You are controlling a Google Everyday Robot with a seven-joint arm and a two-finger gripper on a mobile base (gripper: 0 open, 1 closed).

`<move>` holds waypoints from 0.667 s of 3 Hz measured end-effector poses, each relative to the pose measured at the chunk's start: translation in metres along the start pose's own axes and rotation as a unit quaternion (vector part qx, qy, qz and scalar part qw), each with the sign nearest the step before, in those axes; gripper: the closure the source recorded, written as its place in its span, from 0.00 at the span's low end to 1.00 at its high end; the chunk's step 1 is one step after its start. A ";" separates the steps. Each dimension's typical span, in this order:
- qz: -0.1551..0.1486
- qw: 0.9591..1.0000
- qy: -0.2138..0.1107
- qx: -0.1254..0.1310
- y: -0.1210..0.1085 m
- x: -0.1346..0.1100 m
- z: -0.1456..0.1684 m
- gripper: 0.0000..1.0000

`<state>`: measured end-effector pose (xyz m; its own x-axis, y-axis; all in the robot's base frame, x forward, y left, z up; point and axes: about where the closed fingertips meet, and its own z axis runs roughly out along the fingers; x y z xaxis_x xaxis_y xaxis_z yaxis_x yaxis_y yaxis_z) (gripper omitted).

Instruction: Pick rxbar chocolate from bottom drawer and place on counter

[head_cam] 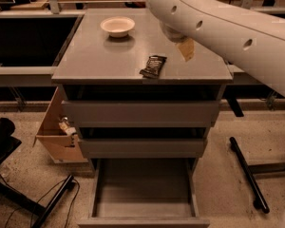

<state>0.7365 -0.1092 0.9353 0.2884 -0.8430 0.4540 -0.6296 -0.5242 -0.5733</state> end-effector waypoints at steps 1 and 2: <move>0.008 1.000 -0.009 0.006 0.001 0.003 -0.002 0.00; 0.071 0.995 -0.022 0.069 0.024 0.032 -0.044 0.00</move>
Offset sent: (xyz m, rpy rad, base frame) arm -0.0542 -0.0755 0.0701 0.3313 -0.2742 0.0070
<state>0.6993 -0.1438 0.9664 0.2371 -0.9124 0.3337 -0.5627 -0.4090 -0.7184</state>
